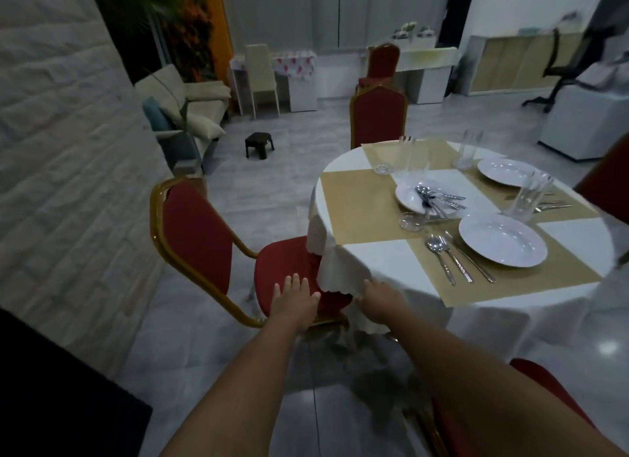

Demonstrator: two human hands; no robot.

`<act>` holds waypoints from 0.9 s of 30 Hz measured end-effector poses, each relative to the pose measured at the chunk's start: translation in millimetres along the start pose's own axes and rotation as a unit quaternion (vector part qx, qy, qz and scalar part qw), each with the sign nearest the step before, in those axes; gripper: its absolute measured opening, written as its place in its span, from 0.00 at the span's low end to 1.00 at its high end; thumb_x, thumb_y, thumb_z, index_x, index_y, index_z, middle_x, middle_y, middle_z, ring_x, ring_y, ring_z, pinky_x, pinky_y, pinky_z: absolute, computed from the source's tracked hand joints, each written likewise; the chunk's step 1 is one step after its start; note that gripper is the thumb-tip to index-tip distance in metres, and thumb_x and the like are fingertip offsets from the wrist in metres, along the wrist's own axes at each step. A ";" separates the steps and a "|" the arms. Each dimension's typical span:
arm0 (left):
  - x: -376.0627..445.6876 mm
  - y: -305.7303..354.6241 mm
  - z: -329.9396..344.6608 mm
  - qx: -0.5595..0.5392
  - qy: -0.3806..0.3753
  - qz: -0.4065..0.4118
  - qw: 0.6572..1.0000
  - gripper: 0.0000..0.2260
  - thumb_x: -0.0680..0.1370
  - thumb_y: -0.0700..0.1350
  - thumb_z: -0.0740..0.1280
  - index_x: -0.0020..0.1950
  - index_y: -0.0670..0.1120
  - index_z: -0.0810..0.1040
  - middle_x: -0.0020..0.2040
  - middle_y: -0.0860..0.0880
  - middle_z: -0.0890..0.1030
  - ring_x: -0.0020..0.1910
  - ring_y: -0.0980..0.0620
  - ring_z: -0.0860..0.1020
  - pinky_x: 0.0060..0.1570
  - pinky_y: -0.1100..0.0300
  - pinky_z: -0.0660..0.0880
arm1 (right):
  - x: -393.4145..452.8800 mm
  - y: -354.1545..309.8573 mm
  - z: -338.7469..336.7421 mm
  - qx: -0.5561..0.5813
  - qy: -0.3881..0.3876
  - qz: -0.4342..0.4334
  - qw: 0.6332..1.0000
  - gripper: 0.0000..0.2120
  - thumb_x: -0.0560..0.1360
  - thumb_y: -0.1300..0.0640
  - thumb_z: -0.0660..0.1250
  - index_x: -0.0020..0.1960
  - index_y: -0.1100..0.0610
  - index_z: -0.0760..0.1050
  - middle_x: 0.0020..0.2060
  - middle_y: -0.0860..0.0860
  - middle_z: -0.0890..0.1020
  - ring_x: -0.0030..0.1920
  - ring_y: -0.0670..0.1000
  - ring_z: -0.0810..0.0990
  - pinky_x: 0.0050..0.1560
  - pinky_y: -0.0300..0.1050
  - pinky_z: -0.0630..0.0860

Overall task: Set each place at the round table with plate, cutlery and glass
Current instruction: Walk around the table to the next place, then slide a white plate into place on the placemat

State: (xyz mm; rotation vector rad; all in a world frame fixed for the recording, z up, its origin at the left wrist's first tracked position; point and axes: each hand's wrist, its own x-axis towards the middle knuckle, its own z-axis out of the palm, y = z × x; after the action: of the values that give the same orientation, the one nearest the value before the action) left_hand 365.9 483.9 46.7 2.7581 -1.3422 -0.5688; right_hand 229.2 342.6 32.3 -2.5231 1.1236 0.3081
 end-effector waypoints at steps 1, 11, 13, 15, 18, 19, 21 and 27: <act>12.5 5.1 -3.1 0.001 -0.002 0.009 1.000 0.26 0.83 0.54 0.44 0.79 0.44 0.49 0.80 0.44 0.48 0.79 0.45 0.46 0.76 0.45 0.44 | 9.5 4.9 -4.5 -0.005 0.007 0.003 1.000 0.24 0.80 0.47 0.56 0.72 0.59 0.64 0.70 0.57 0.68 0.67 0.59 0.71 0.67 0.58 0.68; 123.1 49.3 -31.3 0.053 -0.036 0.099 0.993 0.24 0.84 0.49 0.46 0.79 0.43 0.50 0.80 0.42 0.46 0.78 0.43 0.43 0.76 0.43 0.43 | 83.4 47.7 -43.8 0.013 0.015 0.094 0.995 0.24 0.81 0.47 0.52 0.72 0.59 0.63 0.73 0.55 0.64 0.72 0.58 0.63 0.71 0.59 0.59; 144.4 57.2 -39.4 0.069 -0.040 0.119 0.990 0.23 0.84 0.49 0.45 0.79 0.43 0.49 0.79 0.43 0.45 0.78 0.44 0.43 0.76 0.43 0.43 | 97.9 52.2 -52.4 0.015 0.022 0.113 0.993 0.23 0.81 0.47 0.51 0.71 0.59 0.64 0.72 0.54 0.65 0.71 0.57 0.64 0.70 0.58 0.61; 173.3 64.8 -47.3 0.070 -0.031 0.138 0.988 0.24 0.84 0.50 0.45 0.79 0.43 0.49 0.80 0.43 0.46 0.78 0.44 0.44 0.76 0.44 0.43 | 117.2 57.2 -60.9 0.019 0.034 0.127 0.991 0.23 0.81 0.47 0.51 0.71 0.59 0.64 0.72 0.54 0.65 0.71 0.57 0.64 0.69 0.57 0.61; 218.8 71.7 -60.6 0.067 -0.027 0.164 0.984 0.25 0.84 0.53 0.45 0.79 0.43 0.49 0.80 0.43 0.47 0.78 0.45 0.46 0.76 0.44 0.43 | 146.7 58.9 -74.8 0.036 0.043 0.159 0.986 0.24 0.81 0.46 0.51 0.72 0.58 0.63 0.72 0.55 0.66 0.71 0.58 0.65 0.69 0.57 0.61; 233.0 73.3 -64.3 0.069 -0.028 0.175 0.982 0.25 0.84 0.53 0.46 0.79 0.43 0.49 0.80 0.43 0.47 0.78 0.45 0.46 0.76 0.44 0.44 | 156.0 60.1 -77.2 0.040 0.045 0.166 0.984 0.24 0.81 0.46 0.52 0.72 0.58 0.63 0.71 0.55 0.66 0.71 0.58 0.65 0.69 0.57 0.61; 258.4 77.1 -71.2 0.070 -0.029 0.196 0.978 0.25 0.84 0.52 0.46 0.78 0.43 0.50 0.79 0.43 0.48 0.78 0.44 0.47 0.76 0.44 0.44 | 173.1 62.4 -82.5 0.053 0.051 0.184 0.980 0.24 0.81 0.45 0.53 0.72 0.58 0.64 0.72 0.56 0.66 0.71 0.58 0.66 0.70 0.58 0.61; 318.0 84.2 -74.7 0.091 -0.034 0.239 0.966 0.25 0.84 0.53 0.46 0.78 0.43 0.51 0.80 0.43 0.49 0.78 0.44 0.47 0.76 0.44 0.46 | 209.4 68.1 -91.1 0.098 0.071 0.227 0.966 0.26 0.80 0.46 0.56 0.74 0.58 0.63 0.76 0.57 0.60 0.73 0.61 0.63 0.73 0.60 0.59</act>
State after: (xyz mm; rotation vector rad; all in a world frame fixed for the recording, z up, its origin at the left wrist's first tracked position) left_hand 506.1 177.4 31.7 2.4079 -2.0772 -0.5298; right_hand 321.0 122.7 28.6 -2.1224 1.6978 0.1231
